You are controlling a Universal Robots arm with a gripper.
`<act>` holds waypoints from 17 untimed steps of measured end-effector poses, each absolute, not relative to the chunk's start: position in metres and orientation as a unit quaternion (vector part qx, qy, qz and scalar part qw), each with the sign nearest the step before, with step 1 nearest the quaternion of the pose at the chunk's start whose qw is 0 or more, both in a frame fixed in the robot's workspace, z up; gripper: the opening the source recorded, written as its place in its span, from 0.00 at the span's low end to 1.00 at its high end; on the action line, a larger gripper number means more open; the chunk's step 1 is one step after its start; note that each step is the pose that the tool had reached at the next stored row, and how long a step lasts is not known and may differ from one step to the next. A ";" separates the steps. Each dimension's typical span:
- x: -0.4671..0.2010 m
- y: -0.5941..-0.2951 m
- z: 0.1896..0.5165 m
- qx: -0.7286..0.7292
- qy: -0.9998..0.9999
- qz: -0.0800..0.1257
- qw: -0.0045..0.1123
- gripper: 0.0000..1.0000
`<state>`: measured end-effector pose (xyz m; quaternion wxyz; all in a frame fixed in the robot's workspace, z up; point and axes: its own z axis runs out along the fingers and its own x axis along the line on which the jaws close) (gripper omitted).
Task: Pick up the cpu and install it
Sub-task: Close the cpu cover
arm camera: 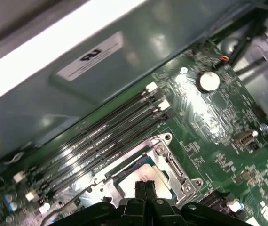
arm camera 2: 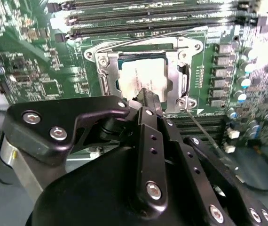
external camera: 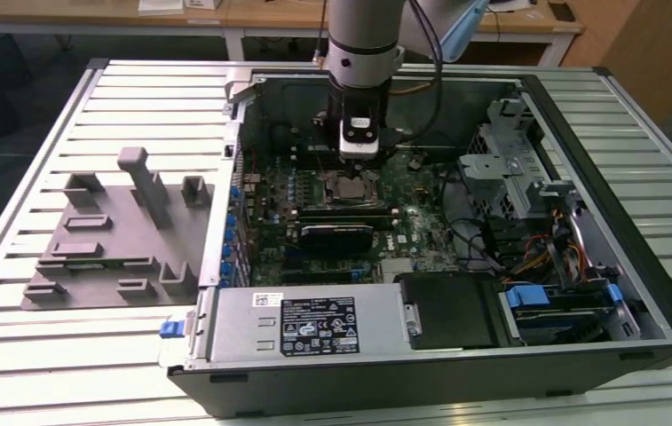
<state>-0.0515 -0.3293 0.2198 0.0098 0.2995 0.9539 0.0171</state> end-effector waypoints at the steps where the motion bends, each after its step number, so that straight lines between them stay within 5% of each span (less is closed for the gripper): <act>1: -0.051 -0.329 0.220 0.291 0.957 0.017 0.010 0.11; 17: -0.052 -0.329 0.219 0.149 0.989 0.010 0.010 0.11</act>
